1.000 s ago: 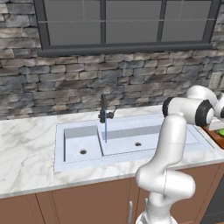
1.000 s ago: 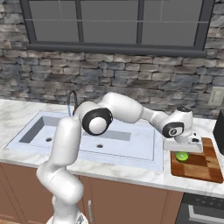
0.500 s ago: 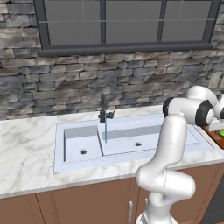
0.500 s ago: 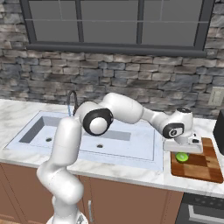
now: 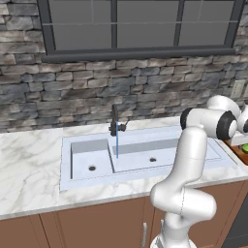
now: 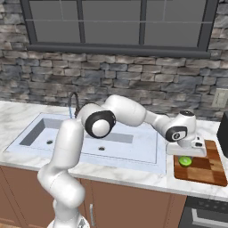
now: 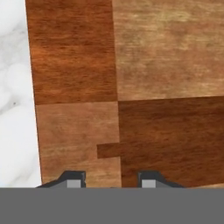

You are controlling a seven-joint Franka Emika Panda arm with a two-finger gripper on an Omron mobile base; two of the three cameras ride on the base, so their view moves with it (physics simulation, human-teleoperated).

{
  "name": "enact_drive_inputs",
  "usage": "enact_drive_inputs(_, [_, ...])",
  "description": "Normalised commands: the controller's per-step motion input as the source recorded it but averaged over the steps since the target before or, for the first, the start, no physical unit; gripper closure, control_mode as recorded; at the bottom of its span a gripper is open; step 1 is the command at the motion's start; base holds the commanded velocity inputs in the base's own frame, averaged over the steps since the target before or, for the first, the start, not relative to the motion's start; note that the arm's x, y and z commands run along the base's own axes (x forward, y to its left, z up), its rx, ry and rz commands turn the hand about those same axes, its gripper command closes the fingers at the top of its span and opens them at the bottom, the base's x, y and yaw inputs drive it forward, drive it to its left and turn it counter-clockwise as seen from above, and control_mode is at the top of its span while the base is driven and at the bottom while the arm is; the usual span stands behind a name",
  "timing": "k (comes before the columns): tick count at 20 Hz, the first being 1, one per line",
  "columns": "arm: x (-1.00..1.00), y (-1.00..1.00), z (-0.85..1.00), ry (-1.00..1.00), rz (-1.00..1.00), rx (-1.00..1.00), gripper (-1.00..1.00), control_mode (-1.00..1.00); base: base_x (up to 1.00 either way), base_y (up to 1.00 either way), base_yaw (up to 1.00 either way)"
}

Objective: Pick the kiwi from the sink and place it on the cutting board to airdry. Then turn off the sink faucet.

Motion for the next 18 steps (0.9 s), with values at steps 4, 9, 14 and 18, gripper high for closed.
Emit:
enact_drive_inputs(4, [0.0, 0.0, -0.05, 0.0, 0.0, 0.0, -1.0, -1.0, 0.0, 0.0, 0.0])
enact_drive_inputs(9, [0.0, -0.05, 0.0, -0.02, 0.0, 0.02, -1.0, -1.0, 0.0, 0.0, 0.0])
enact_drive_inputs(14, [0.0, -0.01, 0.1, -0.08, 0.0, 0.01, -1.0, -1.0, 0.0, 0.0, 0.0])
enact_drive_inputs(18, [0.0, 0.01, 0.33, -0.08, 0.0, 0.0, -1.0, -1.0, 0.0, 0.0, 0.0])
